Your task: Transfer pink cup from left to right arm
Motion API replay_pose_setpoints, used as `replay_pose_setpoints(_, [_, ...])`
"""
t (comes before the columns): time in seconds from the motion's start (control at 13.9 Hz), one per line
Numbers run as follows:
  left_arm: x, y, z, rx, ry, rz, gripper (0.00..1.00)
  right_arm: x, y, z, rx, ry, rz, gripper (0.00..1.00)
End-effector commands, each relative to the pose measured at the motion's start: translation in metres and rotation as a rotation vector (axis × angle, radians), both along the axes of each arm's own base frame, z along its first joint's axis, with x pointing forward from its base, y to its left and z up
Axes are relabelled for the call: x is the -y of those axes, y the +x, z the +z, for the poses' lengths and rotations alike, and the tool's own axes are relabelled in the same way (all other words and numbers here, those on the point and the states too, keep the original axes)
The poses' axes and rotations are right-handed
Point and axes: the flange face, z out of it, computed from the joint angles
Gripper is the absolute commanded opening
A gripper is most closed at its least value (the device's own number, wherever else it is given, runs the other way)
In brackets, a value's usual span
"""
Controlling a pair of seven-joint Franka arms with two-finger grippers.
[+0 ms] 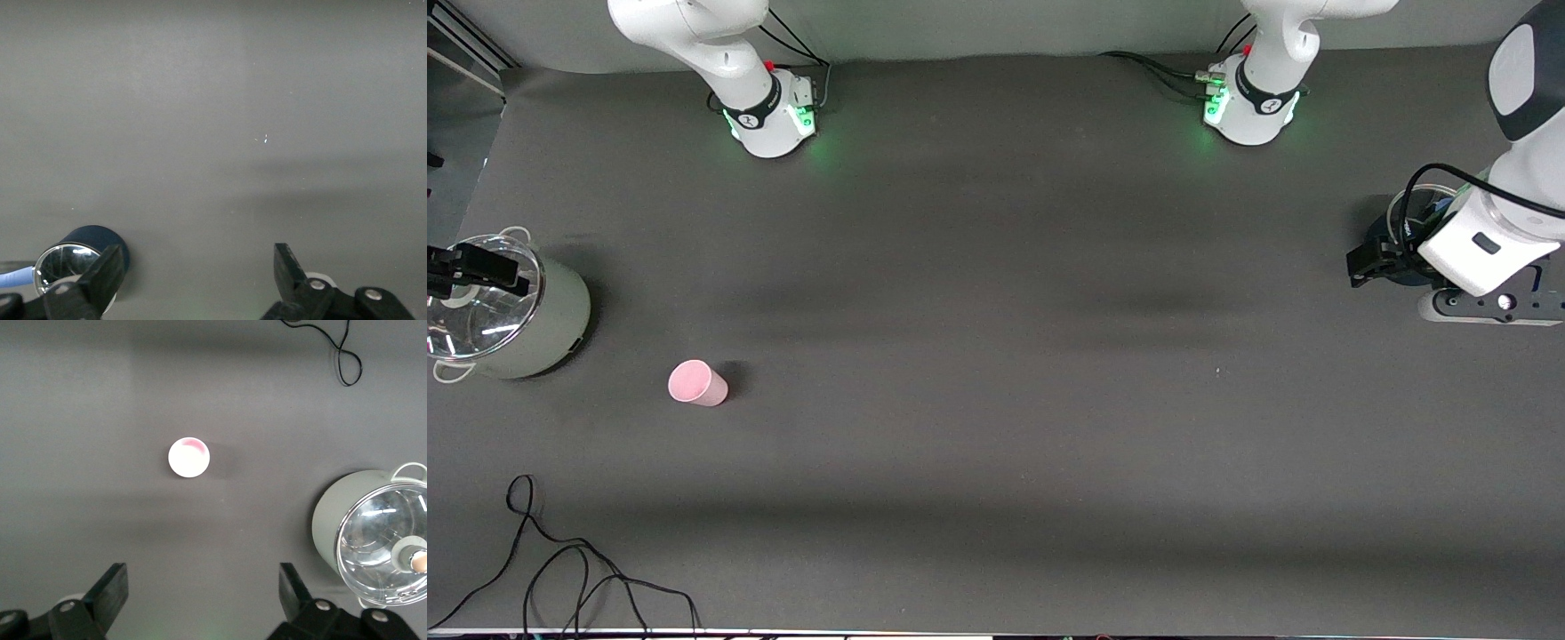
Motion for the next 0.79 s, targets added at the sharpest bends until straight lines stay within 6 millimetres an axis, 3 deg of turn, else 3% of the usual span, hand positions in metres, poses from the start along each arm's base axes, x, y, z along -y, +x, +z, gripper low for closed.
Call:
replay_pose_setpoints(0.0, [-0.003, -0.007, 0.014, -0.005, -0.012, -0.02, 1.0, -0.004, -0.026, 0.0, 0.002, -0.014, -0.013, 1.0])
replay_pose_setpoints(0.36, [0.002, -0.01, 0.034, -0.007, -0.042, -0.053, 1.0, -0.018, -0.059, -0.005, 0.066, -0.035, 0.006, 1.0])
replay_pose_setpoints(0.72, [0.01, -0.013, 0.045, -0.011, -0.042, -0.053, 1.0, -0.026, -0.041, 0.004, 0.088, -0.041, -0.039, 1.0])
